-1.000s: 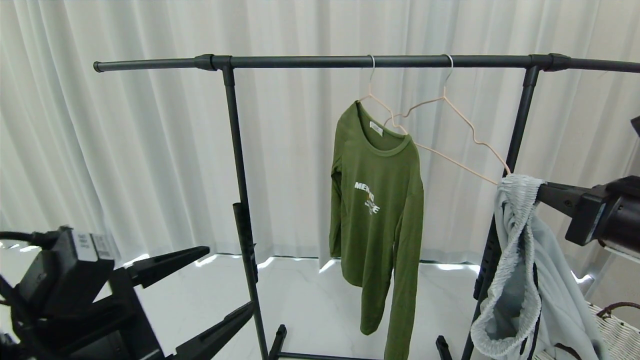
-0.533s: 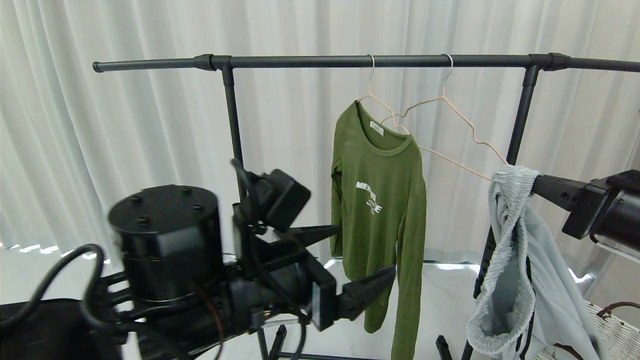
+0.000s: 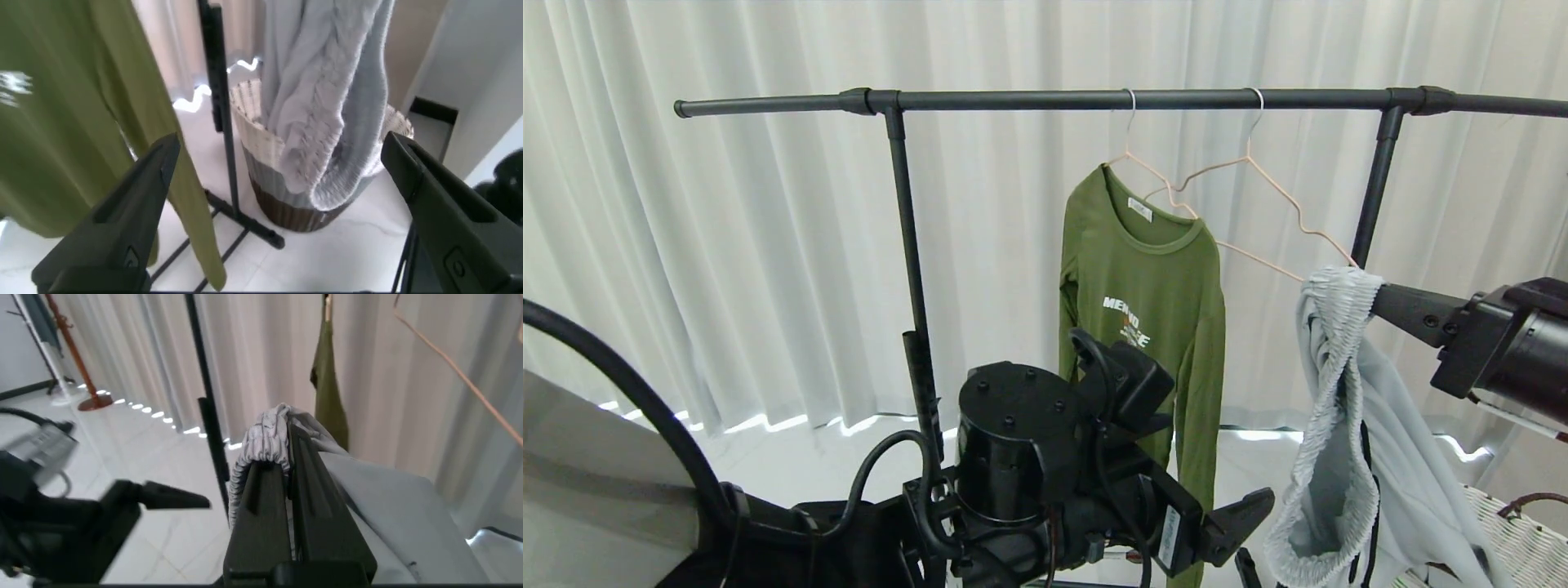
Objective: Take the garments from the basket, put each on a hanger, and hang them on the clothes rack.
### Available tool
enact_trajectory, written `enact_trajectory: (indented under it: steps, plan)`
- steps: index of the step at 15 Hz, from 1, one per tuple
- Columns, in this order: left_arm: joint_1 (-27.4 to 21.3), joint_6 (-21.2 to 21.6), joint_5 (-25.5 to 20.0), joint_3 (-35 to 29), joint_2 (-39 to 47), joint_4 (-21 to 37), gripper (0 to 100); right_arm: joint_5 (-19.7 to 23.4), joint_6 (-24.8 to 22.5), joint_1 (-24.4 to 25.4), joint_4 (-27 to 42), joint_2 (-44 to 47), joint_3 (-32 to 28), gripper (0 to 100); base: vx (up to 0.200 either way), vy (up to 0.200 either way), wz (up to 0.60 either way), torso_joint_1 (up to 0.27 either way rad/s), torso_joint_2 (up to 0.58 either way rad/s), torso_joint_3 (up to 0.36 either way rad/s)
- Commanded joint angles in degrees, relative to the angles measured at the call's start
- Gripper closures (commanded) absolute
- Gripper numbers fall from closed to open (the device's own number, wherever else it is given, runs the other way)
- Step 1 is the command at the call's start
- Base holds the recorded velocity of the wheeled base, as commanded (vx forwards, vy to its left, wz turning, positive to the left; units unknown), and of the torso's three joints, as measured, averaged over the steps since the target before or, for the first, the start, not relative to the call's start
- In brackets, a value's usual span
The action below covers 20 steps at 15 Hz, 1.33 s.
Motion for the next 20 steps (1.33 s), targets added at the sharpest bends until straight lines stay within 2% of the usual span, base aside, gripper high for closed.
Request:
enact_trajectory:
  steps: [1, 8, 14, 20]
  plan:
    - [-0.1, 0.0, -0.1, 0.5, 1.0, -0.1, 0, 0.0, 0.1, 1.7, -0.1, 0.0, -0.2, 100, 0.000, 0.000, 0.00, 0.000, 0.00, 0.000]
    - [0.3, -0.3, -0.1, -3.0, 5.3, -0.1, 0, 0.4, 0.5, 7.0, -5.7, 0.7, 0.0, 100, 0.000, 0.000, 0.00, 0.000, 0.00, 0.000]
    - [2.1, -0.5, 0.0, -3.3, 10.1, -0.1, 0, 0.4, 0.5, 7.3, -5.8, 0.4, -0.2, 100, 0.000, 0.000, 0.00, 0.000, 0.00, 0.000]
    - [3.0, -0.6, 0.0, 0.5, 11.0, -1.3, 0, 0.4, 0.5, 7.1, -7.2, 0.2, -0.3, 100, 0.000, 0.000, 0.00, 0.000, 0.00, 0.000]
